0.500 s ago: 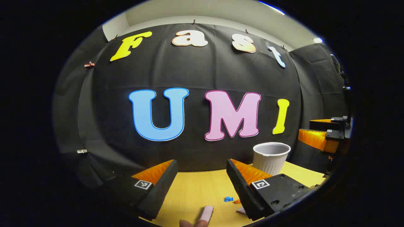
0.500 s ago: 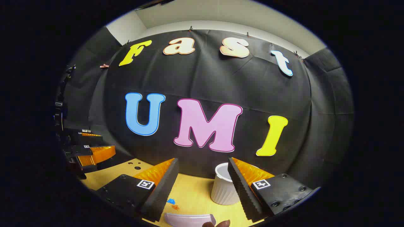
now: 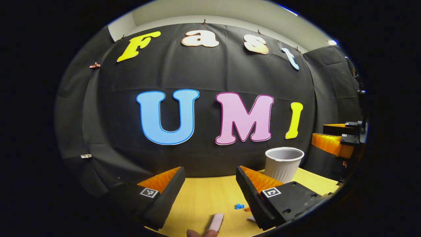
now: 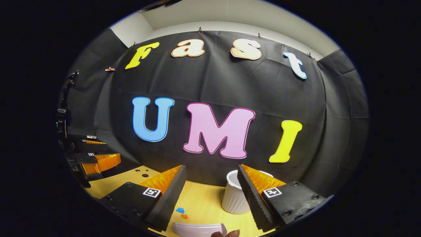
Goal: Pick up the small broom and dustpan from the desktop, sweep the trash into the dustpan with the broom, and then empty the trash into the garbage bin.
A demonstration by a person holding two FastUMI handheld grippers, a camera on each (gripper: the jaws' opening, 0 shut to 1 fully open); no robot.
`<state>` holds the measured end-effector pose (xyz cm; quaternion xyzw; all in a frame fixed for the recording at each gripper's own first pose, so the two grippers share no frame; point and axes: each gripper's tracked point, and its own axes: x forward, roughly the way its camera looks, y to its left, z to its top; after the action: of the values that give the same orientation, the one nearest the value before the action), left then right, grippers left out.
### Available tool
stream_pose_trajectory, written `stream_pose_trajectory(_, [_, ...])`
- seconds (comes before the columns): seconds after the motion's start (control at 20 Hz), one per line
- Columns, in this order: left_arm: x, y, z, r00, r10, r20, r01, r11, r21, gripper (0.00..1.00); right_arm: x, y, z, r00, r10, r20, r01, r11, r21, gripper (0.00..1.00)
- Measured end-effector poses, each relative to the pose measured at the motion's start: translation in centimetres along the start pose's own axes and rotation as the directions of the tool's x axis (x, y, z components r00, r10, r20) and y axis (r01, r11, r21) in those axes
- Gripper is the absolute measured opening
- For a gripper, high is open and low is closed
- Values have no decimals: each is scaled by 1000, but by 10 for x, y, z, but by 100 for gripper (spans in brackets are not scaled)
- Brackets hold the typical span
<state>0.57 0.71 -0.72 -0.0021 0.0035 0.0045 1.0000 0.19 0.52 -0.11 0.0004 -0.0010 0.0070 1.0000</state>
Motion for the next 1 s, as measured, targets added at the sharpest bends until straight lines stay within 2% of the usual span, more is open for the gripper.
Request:
stream_pose_trajectory(0.05, [0,0,-2,1000,0,-1,0,1000,1,98,0,0,0,1000,0,-1,0,1000,0,96])
stream_pose_trajectory(0.3, [1,0,-6,1000,-5,3,4,1000,12,98,-2,3,-12,999,23,-40,-24,1000,-19,96])
stream_pose_trajectory(0.4, [0,0,-11,1000,-10,0,10,1000,20,98,-10,-2,-40,990,40,-133,-46,998,-43,96])
stream_pose_trajectory(0.5, [-2,-1,-18,1000,-19,-12,19,999,27,98,-23,-5,-75,964,65,-258,-77,996,-36,96])
stream_pose_trajectory(0.55, [-3,0,-24,1000,-23,-20,24,999,32,98,-32,-8,-96,942,74,-327,-89,996,-29,97])
stream_pose_trajectory(0.65, [-3,-1,-32,999,-30,-34,31,999,37,99,-53,-10,-142,881,90,-465,-107,994,-11,97])
stream_pose_trajectory(0.8, [-4,-5,-45,997,-44,-59,46,998,44,99,-86,-4,-214,750,110,-652,-126,992,23,97])
stream_pose_trajectory(1.0, [-10,-3,-62,994,-42,-96,46,998,40,99,-117,0,-288,588,123,-799,-128,990,58,97])
